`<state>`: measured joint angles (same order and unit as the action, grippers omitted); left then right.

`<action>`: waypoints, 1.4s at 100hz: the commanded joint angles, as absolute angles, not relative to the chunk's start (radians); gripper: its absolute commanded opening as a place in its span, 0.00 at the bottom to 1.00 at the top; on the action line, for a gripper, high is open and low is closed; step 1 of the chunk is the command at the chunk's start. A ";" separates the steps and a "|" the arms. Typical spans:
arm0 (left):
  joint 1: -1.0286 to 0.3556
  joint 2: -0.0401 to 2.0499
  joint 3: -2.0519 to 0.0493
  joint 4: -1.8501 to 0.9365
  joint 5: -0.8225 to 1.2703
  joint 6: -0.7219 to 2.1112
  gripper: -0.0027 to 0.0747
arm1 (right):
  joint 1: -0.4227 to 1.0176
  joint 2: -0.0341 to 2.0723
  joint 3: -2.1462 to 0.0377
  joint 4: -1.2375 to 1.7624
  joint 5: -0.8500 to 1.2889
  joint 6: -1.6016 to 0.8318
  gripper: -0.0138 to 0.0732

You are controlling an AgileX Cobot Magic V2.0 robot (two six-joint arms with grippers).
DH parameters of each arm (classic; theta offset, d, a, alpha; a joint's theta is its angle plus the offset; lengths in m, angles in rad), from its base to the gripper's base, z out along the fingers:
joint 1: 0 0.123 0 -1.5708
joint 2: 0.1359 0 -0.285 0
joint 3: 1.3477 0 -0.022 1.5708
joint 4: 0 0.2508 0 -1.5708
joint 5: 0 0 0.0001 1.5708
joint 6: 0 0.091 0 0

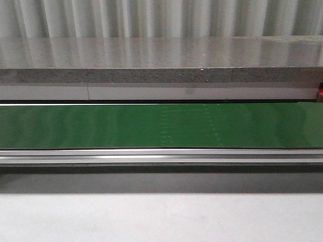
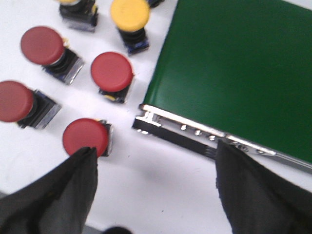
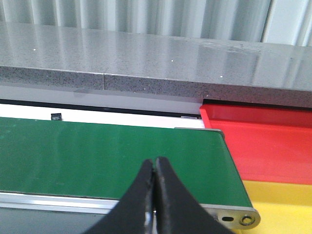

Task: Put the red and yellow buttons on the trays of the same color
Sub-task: 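Move the left gripper down toward a red push button on the table, then grasp the red button with the left gripper and lift it over the belt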

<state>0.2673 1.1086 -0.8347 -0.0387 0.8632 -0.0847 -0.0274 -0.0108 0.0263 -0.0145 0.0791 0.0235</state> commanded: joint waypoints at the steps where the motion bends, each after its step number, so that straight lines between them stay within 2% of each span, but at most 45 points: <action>1: 0.316 1.143 -0.886 -0.045 0.898 -0.097 0.66 | -0.034 -0.027 0.028 -0.026 -0.008 0.020 0.08; 30: 0.469 1.322 -0.909 -0.099 0.989 -0.097 0.66 | -0.034 -0.027 0.028 -0.026 -0.008 0.020 0.08; 97: 0.476 1.574 -0.987 -0.096 0.896 -0.095 0.65 | -0.034 -0.027 0.028 -0.026 -0.008 0.020 0.08; 109: 0.476 1.605 -1.000 -0.098 0.908 -0.095 0.58 | -0.034 -0.027 0.028 -0.026 -0.008 0.020 0.08; 140: 0.476 1.626 -1.000 -0.102 0.903 -0.094 0.26 | -0.034 -0.027 0.028 -0.026 -0.008 0.020 0.08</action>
<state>0.4713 1.6581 -0.9736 -0.0873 0.9108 -0.0847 -0.0274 -0.0108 0.0263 -0.0145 0.0791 0.0235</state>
